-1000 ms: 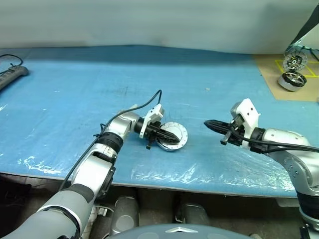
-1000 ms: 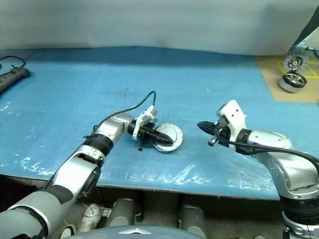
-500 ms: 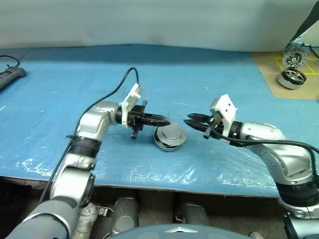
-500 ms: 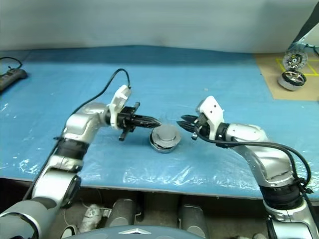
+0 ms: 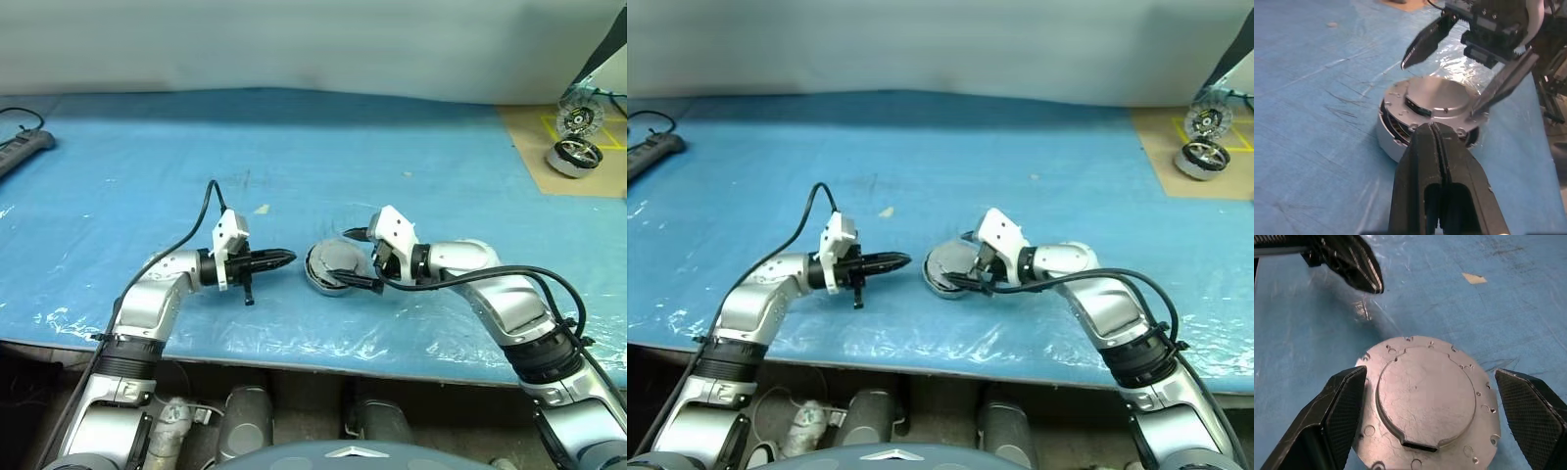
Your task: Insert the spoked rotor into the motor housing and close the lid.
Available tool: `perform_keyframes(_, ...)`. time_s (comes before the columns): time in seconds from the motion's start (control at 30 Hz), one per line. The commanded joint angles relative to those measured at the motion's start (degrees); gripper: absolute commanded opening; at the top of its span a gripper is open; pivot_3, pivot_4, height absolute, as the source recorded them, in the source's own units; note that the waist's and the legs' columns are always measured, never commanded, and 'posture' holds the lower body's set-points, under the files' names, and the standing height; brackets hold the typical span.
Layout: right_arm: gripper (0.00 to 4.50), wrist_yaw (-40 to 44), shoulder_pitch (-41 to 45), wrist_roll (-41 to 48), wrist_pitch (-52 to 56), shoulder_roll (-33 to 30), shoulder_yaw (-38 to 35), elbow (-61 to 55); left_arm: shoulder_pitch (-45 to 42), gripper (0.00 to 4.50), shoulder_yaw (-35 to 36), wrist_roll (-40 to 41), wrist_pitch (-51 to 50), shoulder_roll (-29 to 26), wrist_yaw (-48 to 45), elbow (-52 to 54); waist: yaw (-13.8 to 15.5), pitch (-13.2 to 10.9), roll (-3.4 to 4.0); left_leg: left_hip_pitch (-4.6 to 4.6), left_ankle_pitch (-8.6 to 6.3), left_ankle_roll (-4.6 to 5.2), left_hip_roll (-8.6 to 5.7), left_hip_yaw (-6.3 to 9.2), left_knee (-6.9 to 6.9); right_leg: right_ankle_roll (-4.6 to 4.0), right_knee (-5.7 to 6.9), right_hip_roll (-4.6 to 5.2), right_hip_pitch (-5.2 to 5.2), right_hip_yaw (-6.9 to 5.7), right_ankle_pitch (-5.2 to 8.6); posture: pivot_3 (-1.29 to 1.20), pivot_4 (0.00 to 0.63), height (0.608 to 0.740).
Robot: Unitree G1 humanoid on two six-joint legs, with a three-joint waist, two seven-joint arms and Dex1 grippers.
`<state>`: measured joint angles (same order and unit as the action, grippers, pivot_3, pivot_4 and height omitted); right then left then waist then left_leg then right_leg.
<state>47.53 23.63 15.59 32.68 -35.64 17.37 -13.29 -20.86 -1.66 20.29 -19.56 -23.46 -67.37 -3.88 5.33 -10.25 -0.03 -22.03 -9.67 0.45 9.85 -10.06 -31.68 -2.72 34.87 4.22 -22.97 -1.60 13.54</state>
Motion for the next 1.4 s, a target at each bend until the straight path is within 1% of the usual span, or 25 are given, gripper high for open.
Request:
perform_keyframes(0.03,4.47,1.4,0.2,-1.6,-2.6,0.4,0.7,1.0,-0.7,0.00,0.5,1.6,-0.6,-0.2,1.1,0.2,0.0,0.0,0.00,-0.02,0.03,-0.04,0.00,0.00,0.02,0.00,-0.01,0.00,-0.03,0.00,0.00,0.00,0.150,0.740)
perform_keyframes(0.13,4.47,2.0,-0.4,-2.1,-2.9,0.7,0.9,1.5,-0.9,0.00,0.3,1.8,-0.4,-0.3,1.6,-0.5,-0.1,0.0,0.00,-0.17,0.15,0.09,-0.01,0.00,0.05,0.00,-0.01,-0.01,-0.19,-0.01,0.00,0.00,0.150,0.740)
perform_keyframes(0.17,4.30,2.2,-0.6,-2.6,-3.4,0.8,1.1,1.7,-0.9,0.00,0.2,1.8,-0.1,-0.5,1.5,-0.8,-0.1,0.0,0.00,-0.17,0.15,0.12,0.00,0.00,0.06,0.00,0.00,-0.01,-0.19,-0.01,0.00,0.00,0.150,0.740)
perform_keyframes(0.23,3.85,2.0,-1.0,-3.1,-4.1,1.1,1.0,1.9,-1.0,0.00,0.1,1.9,0.1,-0.6,1.6,-1.3,-0.1,0.0,0.00,-0.16,0.13,0.15,0.00,0.00,0.06,0.00,0.00,-0.01,-0.19,-0.02,0.00,0.00,0.150,0.740)
perform_keyframes(0.3,3.14,2.1,-1.1,-3.4,-4.1,1.4,1.0,1.8,-1.4,0.00,-0.1,1.6,0.6,-0.6,1.4,-2.3,-0.1,0.0,0.00,-0.15,0.09,0.17,0.00,0.00,0.03,0.00,0.01,-0.01,-0.17,-0.01,0.00,0.00,0.150,0.740)
perform_keyframes(0.33,2.93,2.1,-1.1,-3.6,-4.1,1.6,1.0,1.7,-1.8,0.00,-0.2,1.4,0.8,-0.6,1.4,-2.9,-0.1,0.0,0.00,-0.12,0.06,0.14,0.00,0.00,-0.01,-0.01,0.04,-0.01,-0.15,-0.01,0.00,0.00,0.150,0.740)
perform_keyframes(0.47,2.93,1.0,0.3,-4.3,-3.4,3.0,0.4,2.3,-3.8,0.00,-0.2,1.6,0.5,-0.1,2.0,-4.5,-0.1,0.0,0.00,0.00,0.00,0.05,0.01,0.00,-0.12,-0.01,0.15,-0.01,-0.05,0.01,-0.01,0.00,0.150,0.740)
perform_keyframes(0.63,2.93,-0.1,2.7,-1.9,0.4,6.4,-1.9,2.1,-4.1,0.00,-0.5,1.8,0.0,0.2,2.6,-4.3,-0.3,0.0,0.00,-0.02,0.01,0.04,0.02,0.00,-0.22,-0.02,0.29,-0.01,-0.10,0.02,0.00,0.00,0.150,0.740)
perform_keyframes(0.77,2.93,-0.8,2.7,-4.4,0.1,7.0,-0.2,3.5,-3.8,0.00,-1.0,1.8,-0.4,-0.1,2.8,-3.6,-0.3,0.0,0.00,-0.09,0.03,0.06,0.02,0.00,-0.24,-0.02,0.29,-0.01,-0.14,0.02,0.00,0.00,0.150,0.740)
perform_keyframes(1.03,2.93,-0.1,0.9,-7.7,-3.1,5.9,1.5,6.7,-2.3,0.00,-0.9,2.6,-2.2,-0.7,3.6,0.1,-0.3,0.0,0.00,-0.06,0.01,0.01,0.04,0.00,-0.39,-0.01,0.41,-0.01,-0.11,0.03,0.00,0.00,0.150,0.740)
perform_keyframes(1.13,2.93,-0.6,0.8,-8.7,-4.0,6.5,2.1,7.9,-1.0,0.00,-1.0,2.7,-2.5,-0.9,4.0,2.1,-0.3,0.0,0.00,-0.02,0.00,0.02,0.04,0.00,-0.47,-0.01,0.49,0.00,-0.08,0.05,0.00,0.00,0.150,0.740)
perform_keyframes(1.2,2.93,-1.6,1.2,-8.0,-3.2,8.1,1.5,9.2,-0.1,0.00,-0.9,2.9,-2.8,-0.9,4.4,3.2,-0.3,0.0,-0.01,0.02,0.00,0.01,0.05,0.00,-0.49,-0.01,0.53,0.00,-0.07,0.06,0.00,0.00,0.150,0.740)
perform_keyframes(1.4,2.93,-1.4,1.0,-12.3,-6.8,7.9,5.4,13.4,2.1,0.00,-0.5,3.5,-2.6,-1.4,4.6,4.8,-1.2,0.0,-0.04,0.31,-0.01,0.00,0.05,0.00,-0.49,0.00,0.57,0.00,0.20,0.10,0.00,0.00,0.150,0.740)
